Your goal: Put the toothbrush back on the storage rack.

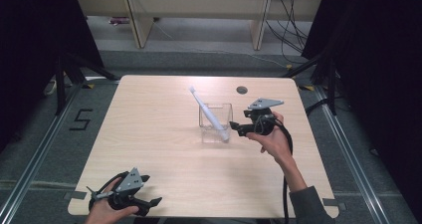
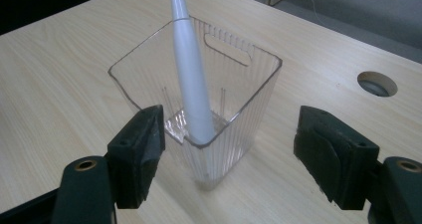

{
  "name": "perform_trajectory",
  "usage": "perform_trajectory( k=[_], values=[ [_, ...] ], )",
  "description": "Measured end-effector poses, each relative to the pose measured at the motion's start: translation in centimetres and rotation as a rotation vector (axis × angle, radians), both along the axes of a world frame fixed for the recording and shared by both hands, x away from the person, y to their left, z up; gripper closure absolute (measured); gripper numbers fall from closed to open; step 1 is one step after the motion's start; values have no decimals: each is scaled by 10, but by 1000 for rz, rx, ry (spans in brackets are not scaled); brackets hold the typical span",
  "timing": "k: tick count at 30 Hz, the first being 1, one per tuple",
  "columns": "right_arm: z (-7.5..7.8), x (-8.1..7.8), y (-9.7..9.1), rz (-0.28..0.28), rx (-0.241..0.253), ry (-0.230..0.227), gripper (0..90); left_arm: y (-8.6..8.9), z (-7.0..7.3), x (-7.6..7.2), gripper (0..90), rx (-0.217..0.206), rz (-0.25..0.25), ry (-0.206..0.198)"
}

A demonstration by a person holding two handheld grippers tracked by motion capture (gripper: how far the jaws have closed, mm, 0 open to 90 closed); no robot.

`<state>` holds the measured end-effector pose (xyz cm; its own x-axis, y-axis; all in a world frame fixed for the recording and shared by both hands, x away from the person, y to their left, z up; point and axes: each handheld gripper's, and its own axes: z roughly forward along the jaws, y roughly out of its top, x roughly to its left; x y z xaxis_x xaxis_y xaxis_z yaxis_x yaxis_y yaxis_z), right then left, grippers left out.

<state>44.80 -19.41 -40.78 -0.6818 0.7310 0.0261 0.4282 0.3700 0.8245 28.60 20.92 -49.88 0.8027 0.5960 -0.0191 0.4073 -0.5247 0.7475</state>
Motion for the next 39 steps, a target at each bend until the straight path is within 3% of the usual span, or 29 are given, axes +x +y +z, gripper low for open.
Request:
perform_trajectory(
  k=[5, 9, 12, 15, 16, 17, 18, 21, 24, 25, 26, 32, 33, 39],
  values=[
    [-4, -3, -7, -18, 24, 23, 280, 0, -1, -1, 161, -16, 6, 4],
    [-8, -6, -13, -43, 22, 33, 271, 1, 0, 0, 161, 7, -2, 0],
    [-10, -6, -17, -34, 14, 6, 268, 1, 0, 1, 161, 11, -6, 1],
    [-11, -10, -19, -43, 32, 23, 262, -1, -1, 0, 161, -18, 7, 5],
    [-11, -10, -19, -43, 32, 23, 262, -1, -1, 0, 161, -17, 7, 5],
    [-12, -11, -19, -51, 44, 13, 261, 1, 0, 1, 161, 16, -6, 0],
    [-12, -13, -21, -43, 26, 0, 256, 1, 0, 0, 161, 9, -10, 5],
    [-14, -17, -21, -45, 28, 19, 252, 1, 0, 0, 161, 11, -7, 0],
    [-17, -18, -22, -46, 39, 6, 241, 1, -1, 1, 161, 14, -1, 3],
    [-19, -18, -23, -54, 41, 24, 219, 1, -1, 0, 161, 13, 0, 6],
    [-19, -18, -25, -48, 17, 6, 219, 1, -1, 0, 161, 16, -4, 3],
    [-23, -23, -26, -52, 34, 30, 220, -1, -1, 0, 161, -17, 9, 4],
    [-24, -24, -26, -57, 37, 31, 220, 1, -1, 1, 161, 10, 3, 1],
    [-28, -29, -26, -51, 38, 20, 220, 0, 0, 0, 161, 3, 4, -1]
  ],
)
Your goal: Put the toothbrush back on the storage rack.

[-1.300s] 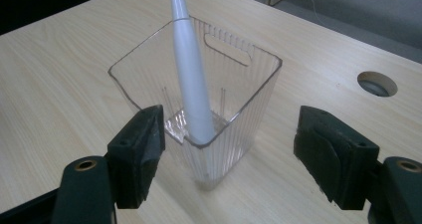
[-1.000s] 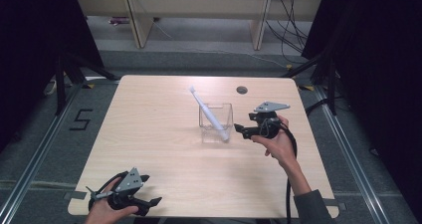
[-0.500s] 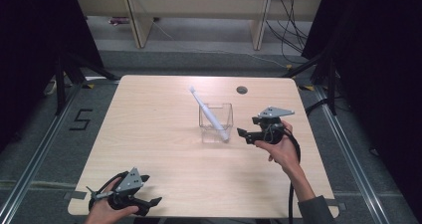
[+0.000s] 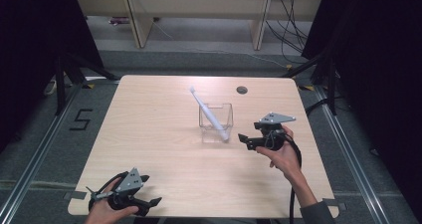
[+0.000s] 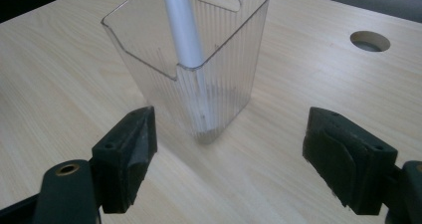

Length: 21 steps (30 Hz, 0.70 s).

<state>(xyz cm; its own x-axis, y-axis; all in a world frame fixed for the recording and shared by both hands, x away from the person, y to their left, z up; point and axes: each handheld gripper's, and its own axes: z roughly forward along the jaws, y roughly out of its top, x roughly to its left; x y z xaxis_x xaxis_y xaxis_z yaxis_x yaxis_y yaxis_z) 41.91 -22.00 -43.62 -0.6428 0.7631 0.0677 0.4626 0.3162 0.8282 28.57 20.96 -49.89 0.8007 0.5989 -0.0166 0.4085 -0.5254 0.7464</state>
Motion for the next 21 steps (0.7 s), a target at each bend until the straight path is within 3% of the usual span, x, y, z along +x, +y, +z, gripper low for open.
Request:
perform_trajectory(
  k=[1, 2, 4, 6, 7, 12, 13, 16, 17, 19, 21],
  values=[
    [-1, 0, -1, 16, -6, -1, 219, 1, 0, 0, 161, 8, -4, -1],
    [-2, -2, -1, 3, -2, 9, 220, 0, -1, 0, 161, -15, 1, 0],
    [-4, -3, -1, 12, -11, 8, 219, 1, 0, 1, 161, 8, -2, -1],
    [-6, -6, -1, 0, -3, 20, 219, -1, -1, -1, 161, -16, 5, 5],
    [-7, -7, -2, 10, -11, 13, 218, 1, 0, 1, 161, 10, -6, 2],
    [-10, -11, -4, 12, -23, 16, 215, 1, -1, 1, 161, 12, -6, 1],
    [-13, -13, -4, 6, -15, 25, 215, 0, -1, 0, 161, -9, 4, 0],
    [-14, -15, -5, -1, -21, 21, 211, 0, -1, 0, 161, -12, 1, -2],
    [-14, -17, -5, 12, -14, 27, 207, 1, 0, 1, 161, 9, -2, -4],
    [-14, -20, -4, -11, 1, 48, 204, 1, 0, 1, 161, 6, -1, -1],
    [-15, -22, -5, 5, -9, 20, 198, 1, -1, 1, 161, 1, 2, -3]
  ],
)
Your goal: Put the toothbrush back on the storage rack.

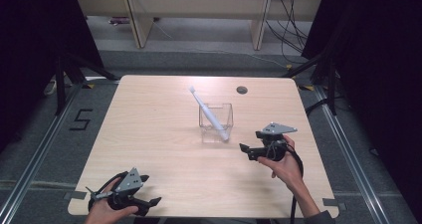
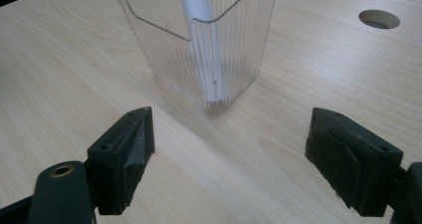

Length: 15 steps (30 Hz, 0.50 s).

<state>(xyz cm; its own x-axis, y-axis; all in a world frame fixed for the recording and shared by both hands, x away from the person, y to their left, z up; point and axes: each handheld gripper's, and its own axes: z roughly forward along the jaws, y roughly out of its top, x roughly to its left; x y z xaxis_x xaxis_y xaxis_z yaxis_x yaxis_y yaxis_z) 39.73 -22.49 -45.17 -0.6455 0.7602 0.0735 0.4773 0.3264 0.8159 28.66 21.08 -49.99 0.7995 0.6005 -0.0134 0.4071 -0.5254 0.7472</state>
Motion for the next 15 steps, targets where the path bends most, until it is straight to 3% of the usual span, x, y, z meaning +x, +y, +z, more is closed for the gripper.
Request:
perform_trajectory(
  k=[1, 2, 3, 7, 8, 9, 15],
  values=[
    [0, 0, 0, 0, 0, 0, 198, 0, 0, 0, 161, 0, 0, 0],
    [0, -3, 1, -13, 13, 29, 196, 0, 1, 0, 161, 6, -1, -2],
    [-3, -5, 1, 8, 9, 5, 194, -1, 0, -1, 161, -15, -1, 9],
    [-3, -11, 2, -3, 4, 17, 192, -1, 1, -1, 161, 2, -2, 1],
    [-4, -10, 1, 10, -8, -7, 192, -1, 1, -1, 161, -5, 0, 3],
    [-4, -13, 2, 6, 5, 19, 193, 0, 1, 0, 161, 8, -4, 1],
    [-11, -19, 1, 13, -13, 17, 190, 0, 1, -1, 161, 13, -7, 2]
  ],
)
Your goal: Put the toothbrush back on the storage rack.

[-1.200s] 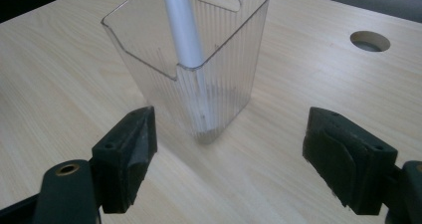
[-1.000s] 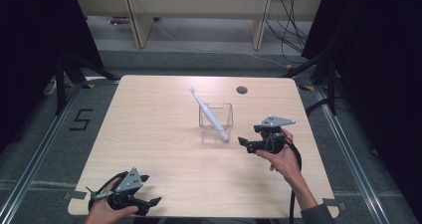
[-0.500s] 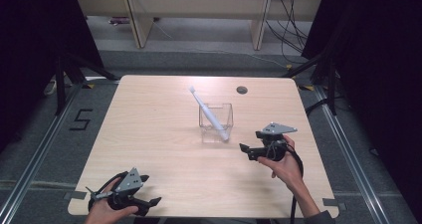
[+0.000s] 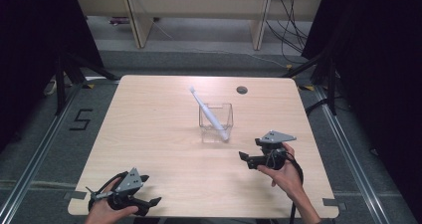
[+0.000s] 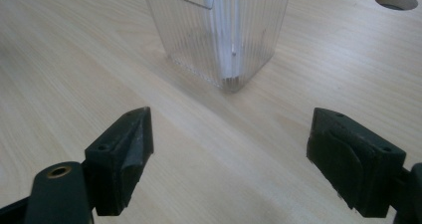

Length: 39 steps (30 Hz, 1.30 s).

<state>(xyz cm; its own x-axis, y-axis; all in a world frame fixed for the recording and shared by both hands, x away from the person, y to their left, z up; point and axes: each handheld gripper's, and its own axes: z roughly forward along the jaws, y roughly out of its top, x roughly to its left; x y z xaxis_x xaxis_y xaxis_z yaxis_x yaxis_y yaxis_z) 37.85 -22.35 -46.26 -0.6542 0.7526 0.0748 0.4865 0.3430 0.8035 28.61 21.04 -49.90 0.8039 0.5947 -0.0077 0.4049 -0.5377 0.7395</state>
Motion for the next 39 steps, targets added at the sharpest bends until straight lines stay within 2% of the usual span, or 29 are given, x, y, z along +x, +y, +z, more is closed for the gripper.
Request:
perform_trajectory(
  k=[2, 6, 7, 8, 9, 10, 12, 14, 15, 17, 18, 20, 21, 23, 24, 25, 26, 28, 30, 31, 32, 35, 39],
  values=[
    [-1, -5, 1, -19, 20, 26, 191, 0, 0, 1, 161, -1, -1, 1],
    [-5, -10, 0, 6, 16, 13, 193, 1, 0, 1, 160, -3, 5, -1],
    [-6, -10, -1, 4, 2, -11, 193, 1, 0, 0, 160, -5, 3, -3],
    [-6, -12, -1, 8, -1, 8, 192, -1, -1, 0, 160, -22, 8, 2],
    [-7, -14, -1, -4, 7, 16, 194, 0, 0, 0, 160, -12, 5, 0],
    [-7, -14, -2, 9, 2, 5, 194, 0, -1, 0, 160, -17, 6, 2],
    [-8, -16, -3, 16, 2, 16, 194, 1, 0, 0, 160, -2, 5, 0],
    [-8, -19, -2, 7, 11, 23, 194, 1, 0, 0, 160, -4, 7, -1],
    [-8, -19, -4, 20, -7, 12, 193, 1, 0, 0, 161, -9, 7, -3],
    [-10, -20, -5, 20, -4, 9, 193, 0, 0, 0, 160, -15, 9, -1],
    [-10, -23, -4, 11, 8, 35, 192, 0, 0, 0, 160, -15, 9, -1],
    [-10, -23, -5, 16, 4, 30, 192, 1, 0, 0, 160, -3, 6, -3],
    [-10, -25, -4, 3, 15, 52, 191, 1, 0, 0, 160, -2, 5, -1],
    [-11, -24, -7, 23, -10, 20, 188, 1, 0, 0, 161, -2, 6, -1],
    [-12, -26, -6, 13, 6, 43, 187, 1, 0, 0, 160, -2, 5, -1],
    [-13, -26, -7, 26, -2, 28, 186, 1, 0, 0, 161, -2, 4, -2],
    [-13, -28, -6, 10, 1, 44, 184, 1, 0, 0, 161, -2, 5, -1],
    [-14, -28, -7, 29, -15, 21, 184, 1, 0, 0, 160, -2, 6, -2],
    [-15, -31, -6, 28, -17, 41, 184, 1, 0, 0, 160, -2, 6, -1],
    [-17, -31, -6, 49, -23, 31, 184, 1, 0, 0, 160, -2, 5, -1],
    [-17, -32, -6, 36, -32, 26, 184, 1, 0, 0, 160, -2, 6, -2],
    [-17, -35, -6, 43, -38, 17, 184, 1, 0, 0, 160, -1, 5, -1],
    [-18, -38, -5, 49, -36, 30, 187, 1, 0, 0, 160, -2, 6, -3]
  ],
)
